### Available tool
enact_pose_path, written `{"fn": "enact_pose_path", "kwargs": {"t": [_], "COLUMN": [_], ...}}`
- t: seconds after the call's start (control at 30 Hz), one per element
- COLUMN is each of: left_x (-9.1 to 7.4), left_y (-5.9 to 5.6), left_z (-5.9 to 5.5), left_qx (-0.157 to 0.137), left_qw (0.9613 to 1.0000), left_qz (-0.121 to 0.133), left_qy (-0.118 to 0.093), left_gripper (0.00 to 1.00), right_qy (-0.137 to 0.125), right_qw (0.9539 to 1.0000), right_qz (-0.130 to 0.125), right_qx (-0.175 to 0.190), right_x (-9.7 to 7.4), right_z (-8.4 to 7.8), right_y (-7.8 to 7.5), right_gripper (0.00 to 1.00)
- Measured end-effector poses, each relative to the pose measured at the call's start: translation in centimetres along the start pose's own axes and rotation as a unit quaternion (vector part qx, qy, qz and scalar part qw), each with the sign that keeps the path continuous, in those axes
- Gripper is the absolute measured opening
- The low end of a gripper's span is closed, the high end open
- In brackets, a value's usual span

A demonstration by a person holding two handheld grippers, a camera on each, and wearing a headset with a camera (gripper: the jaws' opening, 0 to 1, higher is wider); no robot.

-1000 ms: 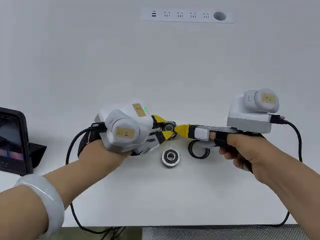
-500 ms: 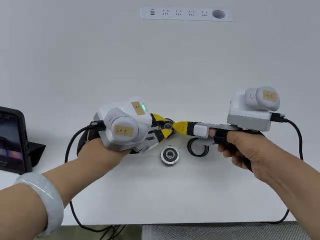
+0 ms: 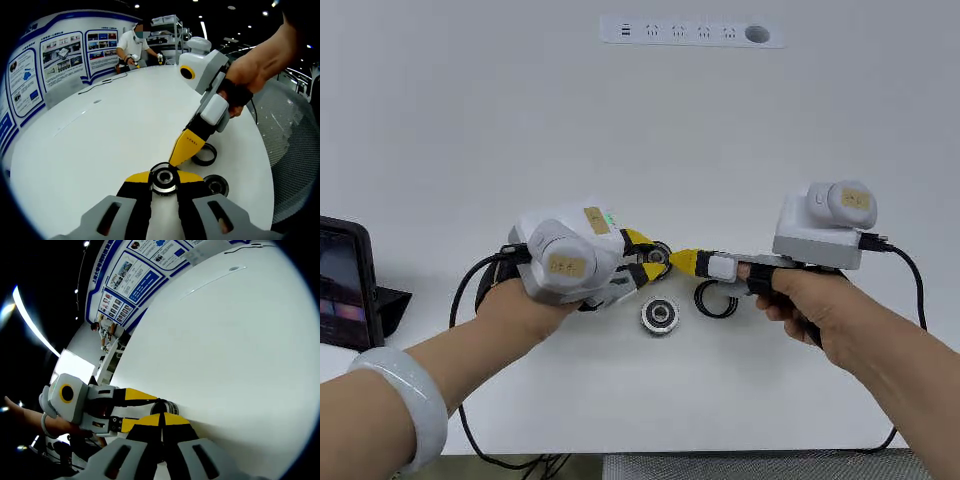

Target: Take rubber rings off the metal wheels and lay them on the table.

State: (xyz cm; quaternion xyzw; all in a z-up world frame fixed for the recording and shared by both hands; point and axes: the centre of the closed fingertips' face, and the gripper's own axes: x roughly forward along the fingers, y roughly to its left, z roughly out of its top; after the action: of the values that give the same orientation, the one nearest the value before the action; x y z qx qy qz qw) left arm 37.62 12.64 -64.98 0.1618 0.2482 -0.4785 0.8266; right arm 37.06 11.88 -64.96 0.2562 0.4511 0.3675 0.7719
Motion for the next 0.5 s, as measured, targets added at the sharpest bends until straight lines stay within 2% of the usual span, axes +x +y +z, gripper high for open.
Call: {"fn": "enact_pose_path", "kwargs": {"t": [0.2, 0.37, 0.5], "left_x": [-0.32, -0.51, -0.67], "left_y": [0.05, -0.03, 0.09], "left_z": [0.53, 0.28, 0.05], "left_qx": [0.010, 0.010, 0.011], "left_qw": [0.9999, 0.9999, 0.9999], "left_qz": [0.002, 0.000, 0.005], "left_qy": [-0.009, -0.008, -0.008], "left_gripper": [0.22, 0.25, 0.31], "right_qy": [0.001, 0.000, 0.000], "right_qw": [1.0000, 1.0000, 1.0000], "right_qz": [0.001, 0.002, 0.004], "right_qx": [0.000, 0.000, -0.001], "right_x": [0.04, 0.06, 0.02], "right_z": [0.09, 0.16, 0.20], "right_y": [-0.16, -0.13, 0.04], "right_gripper": [0.02, 0.02, 0.02]}}
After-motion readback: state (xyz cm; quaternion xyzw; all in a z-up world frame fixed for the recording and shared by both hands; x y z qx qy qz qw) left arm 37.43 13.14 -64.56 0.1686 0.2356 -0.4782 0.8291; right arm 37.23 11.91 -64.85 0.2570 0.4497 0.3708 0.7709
